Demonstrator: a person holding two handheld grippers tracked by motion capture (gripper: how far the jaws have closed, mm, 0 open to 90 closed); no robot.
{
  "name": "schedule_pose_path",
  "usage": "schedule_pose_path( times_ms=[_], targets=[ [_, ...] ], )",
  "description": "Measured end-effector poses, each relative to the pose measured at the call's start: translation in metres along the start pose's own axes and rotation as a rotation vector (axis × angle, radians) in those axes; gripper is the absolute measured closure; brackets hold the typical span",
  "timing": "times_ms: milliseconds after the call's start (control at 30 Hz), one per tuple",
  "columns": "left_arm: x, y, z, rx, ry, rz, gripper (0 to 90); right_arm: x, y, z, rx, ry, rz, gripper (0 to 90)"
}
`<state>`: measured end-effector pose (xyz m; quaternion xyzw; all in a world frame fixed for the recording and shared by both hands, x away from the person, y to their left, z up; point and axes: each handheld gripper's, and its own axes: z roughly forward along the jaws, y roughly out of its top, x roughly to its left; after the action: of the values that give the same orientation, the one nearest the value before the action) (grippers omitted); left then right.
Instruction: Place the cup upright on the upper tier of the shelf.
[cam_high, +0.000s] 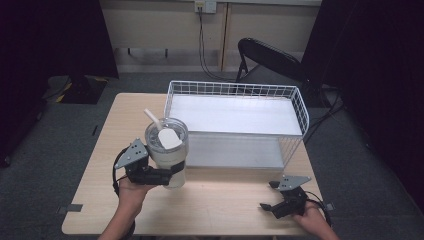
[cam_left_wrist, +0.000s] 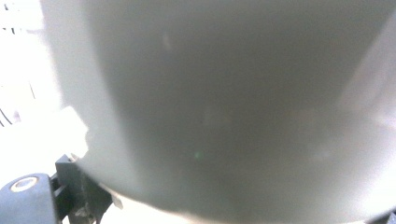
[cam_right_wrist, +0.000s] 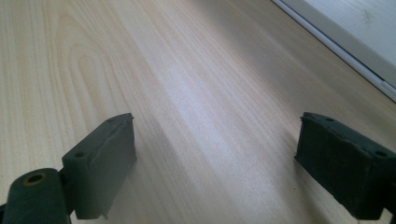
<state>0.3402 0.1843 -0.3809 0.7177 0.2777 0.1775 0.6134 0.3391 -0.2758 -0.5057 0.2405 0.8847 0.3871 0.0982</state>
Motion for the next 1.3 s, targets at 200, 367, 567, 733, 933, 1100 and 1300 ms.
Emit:
schedule_pose_path(
  times_ms=[200, 367, 567, 733, 933, 1100, 1300],
  targets=[
    [-0.003, 0.010, 0.006, -0.009, -0.014, -0.006, 8.9, 0.000, 0.000, 0.000, 0.000, 0.000, 0.000, 11.2],
    [-0.004, 0.019, 0.009, -0.011, -0.020, -0.006, 8.9, 0.000, 0.000, 0.000, 0.000, 0.000, 0.000, 11.2],
    [-0.003, 0.034, 0.014, -0.011, -0.024, -0.016, 8.9, 0.000, 0.000, 0.000, 0.000, 0.000, 0.000, 11.2],
    [-0.004, 0.041, 0.017, -0.011, -0.033, -0.024, 8.9, 0.000, 0.000, 0.000, 0.000, 0.000, 0.000, 11.2],
    [-0.003, 0.053, 0.022, -0.010, -0.043, -0.029, 8.9, 0.000, 0.000, 0.000, 0.000, 0.000, 0.000, 11.2],
    [-0.004, 0.063, 0.025, -0.009, -0.048, -0.019, 8.9, 0.000, 0.000, 0.000, 0.000, 0.000, 0.000, 11.2],
    [-0.005, 0.075, 0.028, -0.003, -0.054, -0.017, 8.9, 0.000, 0.000, 0.000, 0.000, 0.000, 0.000, 11.2]
  ],
)
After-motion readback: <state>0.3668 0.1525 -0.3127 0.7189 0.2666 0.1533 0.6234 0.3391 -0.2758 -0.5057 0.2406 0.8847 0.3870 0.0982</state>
